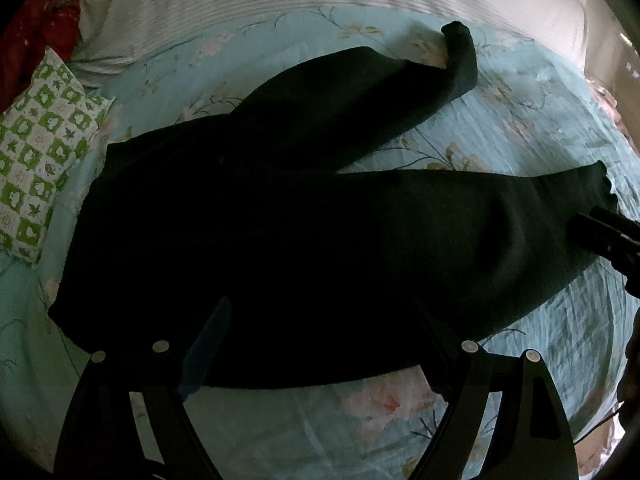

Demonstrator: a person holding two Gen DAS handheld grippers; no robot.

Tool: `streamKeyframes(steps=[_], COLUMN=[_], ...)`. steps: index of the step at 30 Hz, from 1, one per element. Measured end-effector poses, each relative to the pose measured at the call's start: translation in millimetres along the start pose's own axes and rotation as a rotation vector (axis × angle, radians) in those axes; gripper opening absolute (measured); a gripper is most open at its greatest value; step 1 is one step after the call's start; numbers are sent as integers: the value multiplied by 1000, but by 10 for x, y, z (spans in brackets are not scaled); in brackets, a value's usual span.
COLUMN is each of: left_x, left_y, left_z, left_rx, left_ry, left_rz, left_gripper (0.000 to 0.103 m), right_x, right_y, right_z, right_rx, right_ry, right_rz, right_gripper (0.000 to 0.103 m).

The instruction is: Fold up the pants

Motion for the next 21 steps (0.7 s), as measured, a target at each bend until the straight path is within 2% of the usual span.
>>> streamKeyframes(steps=[9, 21], left_x=[-314, -1169], left_y=[-21, -160], left_z=[-3, -21], left_rx=[2, -18], left_ry=[-24, -62], left_rz=[-4, -47], left_gripper=[86, 86], right_x=[-395, -1237], right_y=[-47, -267], right_z=[-104, -415], right_rx=[10, -7], right_ry=[-10, -115], right_rz=[-17, -32], right_gripper=[92, 92])
Point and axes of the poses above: each gripper's, at about its wrist camera, not at the fingertips, and y roughly against the way its jaws point, z to its left, x to its underside, the point moved 4 cm from there along -y, roughly the way its jaws point, and after that the axes turned 3 degrees about -z, right-handed, at the moved point
